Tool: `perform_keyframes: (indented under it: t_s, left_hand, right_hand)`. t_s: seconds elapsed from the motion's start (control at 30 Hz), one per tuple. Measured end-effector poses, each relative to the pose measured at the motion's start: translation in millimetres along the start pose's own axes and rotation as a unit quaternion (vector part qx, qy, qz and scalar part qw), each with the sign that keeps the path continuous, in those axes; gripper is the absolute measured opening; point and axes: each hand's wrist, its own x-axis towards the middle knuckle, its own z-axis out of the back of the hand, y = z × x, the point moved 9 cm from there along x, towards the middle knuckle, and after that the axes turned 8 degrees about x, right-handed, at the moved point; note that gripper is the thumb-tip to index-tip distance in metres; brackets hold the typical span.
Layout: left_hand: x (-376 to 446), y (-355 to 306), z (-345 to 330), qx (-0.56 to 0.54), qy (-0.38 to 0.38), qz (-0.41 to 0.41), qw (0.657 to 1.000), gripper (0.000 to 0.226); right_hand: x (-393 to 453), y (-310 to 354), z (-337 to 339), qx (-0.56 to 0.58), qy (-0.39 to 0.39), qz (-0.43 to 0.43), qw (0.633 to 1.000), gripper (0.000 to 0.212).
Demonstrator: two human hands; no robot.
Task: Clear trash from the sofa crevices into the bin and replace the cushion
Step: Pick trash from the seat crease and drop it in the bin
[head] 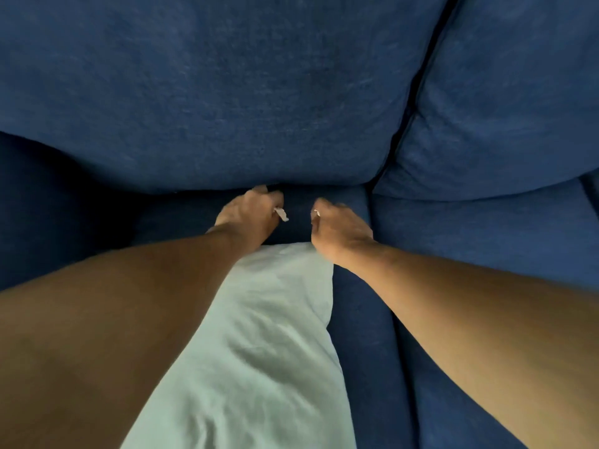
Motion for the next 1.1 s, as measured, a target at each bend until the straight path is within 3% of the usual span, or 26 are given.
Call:
perform_keyframes:
  t_s: [0.2,0.43,0.6,0.87,1.1]
  left_hand:
    - [-55,41,25,-0.069,0.012,0.054,0.996,0.008]
    - [-117,85,84,-0.063,0.022,0.097,0.993,0.011]
    - [-141,94,130,-0.073,0.023,0.095,0.993,0.011]
    - [-173,98,188,-0.076,-0.008,0.077,0.994,0.012]
    - [-227,139,210,-0.082,-0.023,0.113,0.99,0.015]
  right_hand:
    - [-38,44,-6,-0.1,0.042,0.005,0.994,0.036]
    - [-83,116,24,-0.135,0.041,0.017,0.99,0.017]
    - [-113,172,55,-0.134,0.001,0.053,0.99,0.034]
    - [-154,235,77,-0.154,-0.032,0.089,0.984,0.028]
    - [-179,284,63,-0.196,-0.006,0.153,0.968,0.027]
